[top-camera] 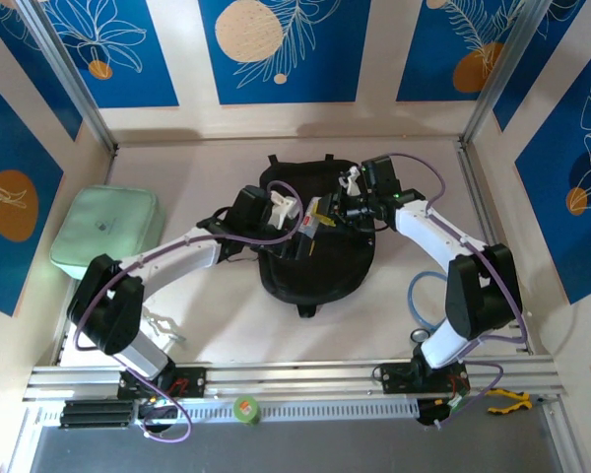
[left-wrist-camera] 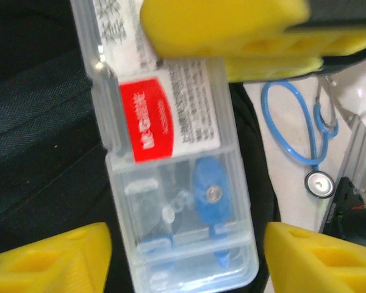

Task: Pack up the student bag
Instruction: Pass the loose stationery, then rotate the student bag at the middle-right of the table, then open the student bag at the middle-right of the table.

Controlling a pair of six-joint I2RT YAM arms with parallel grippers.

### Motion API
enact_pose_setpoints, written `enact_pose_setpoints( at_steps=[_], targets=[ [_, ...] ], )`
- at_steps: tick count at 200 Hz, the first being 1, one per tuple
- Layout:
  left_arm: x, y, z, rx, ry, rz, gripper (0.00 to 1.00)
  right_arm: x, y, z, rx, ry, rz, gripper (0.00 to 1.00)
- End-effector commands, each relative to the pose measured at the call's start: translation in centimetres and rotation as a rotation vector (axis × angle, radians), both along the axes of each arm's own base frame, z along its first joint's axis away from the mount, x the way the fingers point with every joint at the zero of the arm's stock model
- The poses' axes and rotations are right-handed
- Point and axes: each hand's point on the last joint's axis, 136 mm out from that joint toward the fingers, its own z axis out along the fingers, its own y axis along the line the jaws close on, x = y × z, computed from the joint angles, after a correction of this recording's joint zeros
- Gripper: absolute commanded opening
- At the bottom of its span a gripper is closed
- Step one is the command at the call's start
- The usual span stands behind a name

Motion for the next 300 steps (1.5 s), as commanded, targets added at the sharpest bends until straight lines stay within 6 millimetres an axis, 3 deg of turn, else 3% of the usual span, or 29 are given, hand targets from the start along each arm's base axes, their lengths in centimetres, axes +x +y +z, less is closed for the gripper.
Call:
enact_pose_setpoints(
  at_steps=[1,26,43,76,102,147,172,195,215,250,276,300],
  targets=[
    [0.5,2.8,-0.5,0.113,-0.053,0.112,0.83,0.0,-1.4,1.6,0.026,-0.048,-0.035,0.11],
    [1.1,6.6,-3.8,0.252,-0.034,0.287,0.85,-0.1,-4.0,1.3,-0.019,-0.063,-0.104,0.11],
    [0.9,7.9,-6.1,0.312,0.011,0.352,0.81,-0.3,-5.8,0.7,-0.056,-0.058,-0.15,0.11],
    [0.1,6.3,-9.2,0.319,0.095,0.31,0.67,-0.8,-8.4,-0.4,-0.106,-0.041,-0.215,0.11],
    [-1.4,2.7,-9.9,0.253,0.146,0.25,0.61,-1.2,-9.6,-1.2,-0.143,-0.022,-0.251,0.11],
    [-5.1,-4.3,-7.9,0.119,0.117,0.15,0.57,-1.9,-12.7,-3.6,-0.253,0.038,-0.354,0.11],
    [-6.4,-8.6,-6.8,0.081,0.097,0.079,0.58,-2.1,-14.0,-4.0,-0.276,0.049,-0.405,0.11],
    [-6.9,-10.7,-6.2,0.088,0.081,0.035,0.58,-2.2,-15.3,-3.9,-0.292,0.042,-0.448,0.11],
    [-6.6,-10.0,-5.5,0.121,0.049,0.03,0.64,-2.4,-15.8,-4.0,-0.294,0.042,-0.453,0.11],
    [-6.2,-7.4,-1.9,0.193,-0.039,-0.049,0.73,-2.9,-15.8,-5.0,-0.286,0.064,-0.437,0.11],
    [-3.1,-5.1,0.8,0.273,-0.119,0.01,0.74,-3.3,-15.7,-5.9,-0.286,0.084,-0.434,0.11],
    [1.1,-3.7,1.4,0.309,-0.125,0.093,0.67,-3.7,-15.7,-6.6,-0.29,0.1,-0.432,0.11]
  ],
)
